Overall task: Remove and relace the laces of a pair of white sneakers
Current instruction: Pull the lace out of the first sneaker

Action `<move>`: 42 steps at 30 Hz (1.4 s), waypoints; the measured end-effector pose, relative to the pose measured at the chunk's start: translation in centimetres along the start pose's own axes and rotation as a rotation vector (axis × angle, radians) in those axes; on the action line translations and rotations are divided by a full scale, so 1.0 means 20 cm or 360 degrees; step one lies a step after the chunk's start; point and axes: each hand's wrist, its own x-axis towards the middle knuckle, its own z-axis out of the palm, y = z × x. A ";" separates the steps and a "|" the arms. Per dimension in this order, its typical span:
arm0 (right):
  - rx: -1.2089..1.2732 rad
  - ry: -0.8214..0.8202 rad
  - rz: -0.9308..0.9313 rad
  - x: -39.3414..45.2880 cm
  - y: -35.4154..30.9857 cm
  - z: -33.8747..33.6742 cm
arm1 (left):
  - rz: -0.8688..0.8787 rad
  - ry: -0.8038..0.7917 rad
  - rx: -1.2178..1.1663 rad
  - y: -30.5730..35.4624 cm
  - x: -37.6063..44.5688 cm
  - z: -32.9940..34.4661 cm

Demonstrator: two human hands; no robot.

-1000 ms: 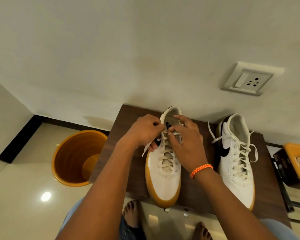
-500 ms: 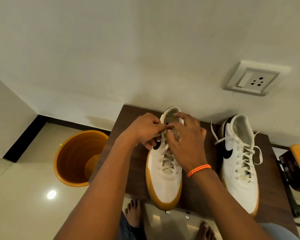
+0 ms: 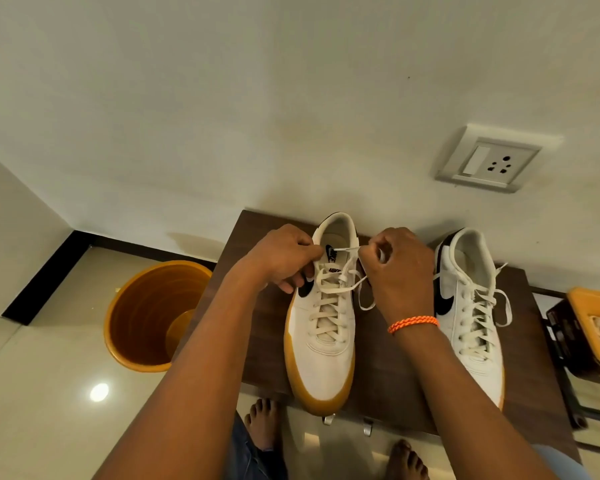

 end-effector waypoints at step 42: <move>-0.0010 -0.0728 -0.0157 0.02 0.07 -0.05 | 0.0441 -0.0044 0.0533 0.02 0.04 0.06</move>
